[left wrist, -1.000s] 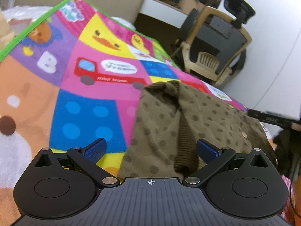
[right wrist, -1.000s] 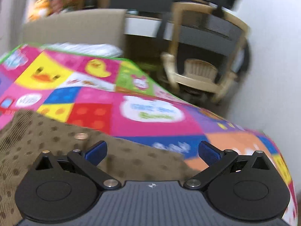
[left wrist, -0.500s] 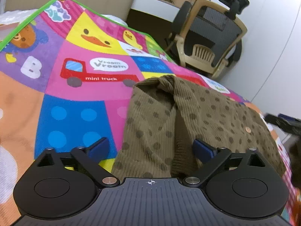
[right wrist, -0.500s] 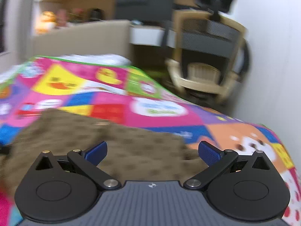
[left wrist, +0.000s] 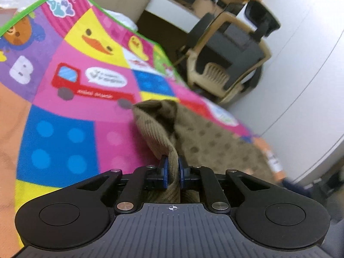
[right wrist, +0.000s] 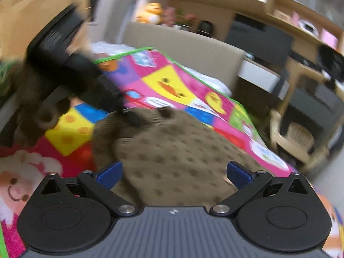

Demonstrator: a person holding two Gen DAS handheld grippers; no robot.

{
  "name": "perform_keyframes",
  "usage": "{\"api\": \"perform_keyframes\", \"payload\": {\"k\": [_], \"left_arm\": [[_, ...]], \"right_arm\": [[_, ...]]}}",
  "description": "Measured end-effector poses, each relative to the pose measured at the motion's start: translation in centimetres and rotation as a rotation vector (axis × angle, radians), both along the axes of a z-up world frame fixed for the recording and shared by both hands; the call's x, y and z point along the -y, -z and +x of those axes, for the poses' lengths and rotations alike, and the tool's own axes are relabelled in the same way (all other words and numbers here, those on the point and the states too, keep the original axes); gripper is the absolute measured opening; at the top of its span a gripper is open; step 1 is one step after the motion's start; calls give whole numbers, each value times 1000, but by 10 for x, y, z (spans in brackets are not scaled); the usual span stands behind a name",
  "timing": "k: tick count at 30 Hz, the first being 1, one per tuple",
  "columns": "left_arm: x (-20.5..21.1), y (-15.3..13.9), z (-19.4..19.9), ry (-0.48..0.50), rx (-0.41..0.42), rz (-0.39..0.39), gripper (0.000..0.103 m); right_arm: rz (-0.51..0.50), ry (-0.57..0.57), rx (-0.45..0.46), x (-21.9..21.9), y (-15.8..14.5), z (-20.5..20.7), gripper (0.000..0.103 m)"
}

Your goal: Fold clothes

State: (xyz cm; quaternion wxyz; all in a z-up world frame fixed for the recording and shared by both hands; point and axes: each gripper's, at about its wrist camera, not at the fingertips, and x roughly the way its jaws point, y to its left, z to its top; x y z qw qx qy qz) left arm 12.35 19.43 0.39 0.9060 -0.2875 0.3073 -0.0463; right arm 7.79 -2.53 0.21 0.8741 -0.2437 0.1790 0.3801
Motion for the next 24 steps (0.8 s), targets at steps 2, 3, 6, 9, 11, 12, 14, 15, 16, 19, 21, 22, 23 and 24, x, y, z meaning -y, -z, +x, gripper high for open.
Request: {"api": "perform_keyframes", "payload": {"k": [2,3,6,9,11,12,14,15,16,19,21,22,23,24], "left_arm": [[-2,-6,0,16,14,-61,11],[-3,-4,1,21,4,-106,11],[-9,5,6,19,-26,-239,11],[-16,0,2,7,13,-252,10],[-22,-7,-1,-1,51,-242,18],[-24,-11,-3,-5,70,-237,23],[-30,-18,-7,-13,108,-228,53],[-33,-21,-9,-20,125,-224,61],[-36,-22,-9,-32,130,-226,74],[-40,-17,-2,-37,88,-258,88],[-34,-5,6,2,29,-292,93],[-29,1,10,23,2,-309,93],[-25,7,14,42,-21,-326,93],[-21,13,17,57,-38,-341,93]], "right_arm": [[-16,-44,-15,-21,4,-2,103],[-24,-67,-22,-32,7,-2,103],[-75,-97,-18,-65,19,0,103],[-143,-39,63,-83,32,10,86],[-102,33,-11,-79,29,29,70],[-42,58,-97,-70,23,41,69],[85,117,-252,-48,12,61,67],[124,146,-301,-39,9,69,67],[153,164,-346,-32,7,76,67],[213,183,-439,-16,8,90,67],[199,171,-418,-18,9,86,67],[181,160,-391,-20,10,81,68],[163,148,-365,-22,11,76,68],[140,140,-329,-26,12,70,70]]}}
